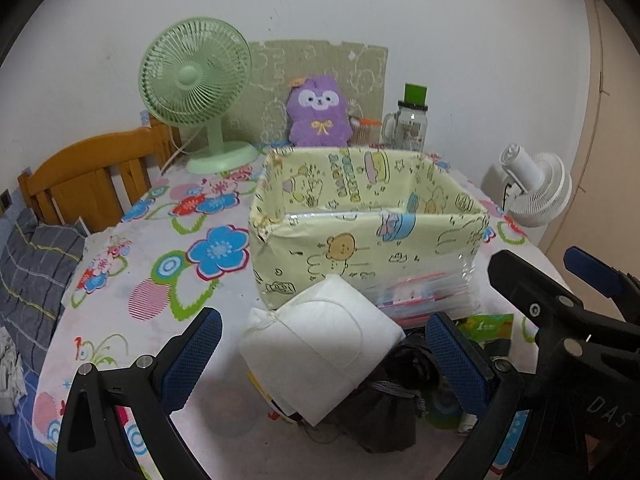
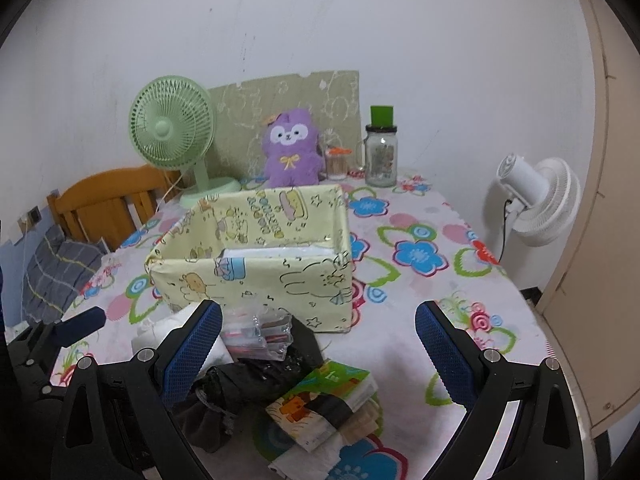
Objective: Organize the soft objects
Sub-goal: 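Grasp the white folded cloth with the left tool while the right tool grasps the clear plastic bag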
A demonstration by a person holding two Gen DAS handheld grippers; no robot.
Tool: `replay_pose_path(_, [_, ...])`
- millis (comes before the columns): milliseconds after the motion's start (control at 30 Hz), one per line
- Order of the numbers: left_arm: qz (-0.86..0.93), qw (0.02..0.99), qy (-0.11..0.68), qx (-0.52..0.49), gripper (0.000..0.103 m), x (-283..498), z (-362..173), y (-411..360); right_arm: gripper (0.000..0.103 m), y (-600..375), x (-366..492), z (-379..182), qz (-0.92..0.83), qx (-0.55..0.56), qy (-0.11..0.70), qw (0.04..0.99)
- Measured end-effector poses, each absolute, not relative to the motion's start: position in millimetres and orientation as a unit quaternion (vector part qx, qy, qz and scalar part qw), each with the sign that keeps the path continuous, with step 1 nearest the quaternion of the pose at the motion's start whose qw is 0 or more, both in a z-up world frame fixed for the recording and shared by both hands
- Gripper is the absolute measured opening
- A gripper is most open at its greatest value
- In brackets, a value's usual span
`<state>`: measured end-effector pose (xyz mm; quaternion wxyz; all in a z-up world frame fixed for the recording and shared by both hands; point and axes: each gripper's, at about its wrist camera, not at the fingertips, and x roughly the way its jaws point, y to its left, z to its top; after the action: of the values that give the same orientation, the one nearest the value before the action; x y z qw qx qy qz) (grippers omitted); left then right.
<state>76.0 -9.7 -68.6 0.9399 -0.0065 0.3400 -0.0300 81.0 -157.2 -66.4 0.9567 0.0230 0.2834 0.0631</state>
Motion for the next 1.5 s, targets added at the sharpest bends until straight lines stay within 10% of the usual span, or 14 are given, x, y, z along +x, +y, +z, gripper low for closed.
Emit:
replay_pose_path(600, [-0.048, 0.923, 0.383, 0.000, 0.102, 103.2, -98.1, -8.3, 0.088, -131.1, 118.2, -103.9, 0.092, 0.013, 0.339, 0.936])
replay_pose_path(900, [-0.053, 0.921, 0.386, 0.010, 0.102, 104.8, -103.6, -10.5, 0.049, -121.3, 124.2, -112.8, 0.115, 0.013, 0.355, 0.928])
replay_pose_path(1500, [-0.044, 0.928, 0.371, 0.009, 0.036, 93.2, -92.5, -6.6, 0.022, -122.0, 105.8, -99.4, 0.121, 0.014, 0.334, 0.935])
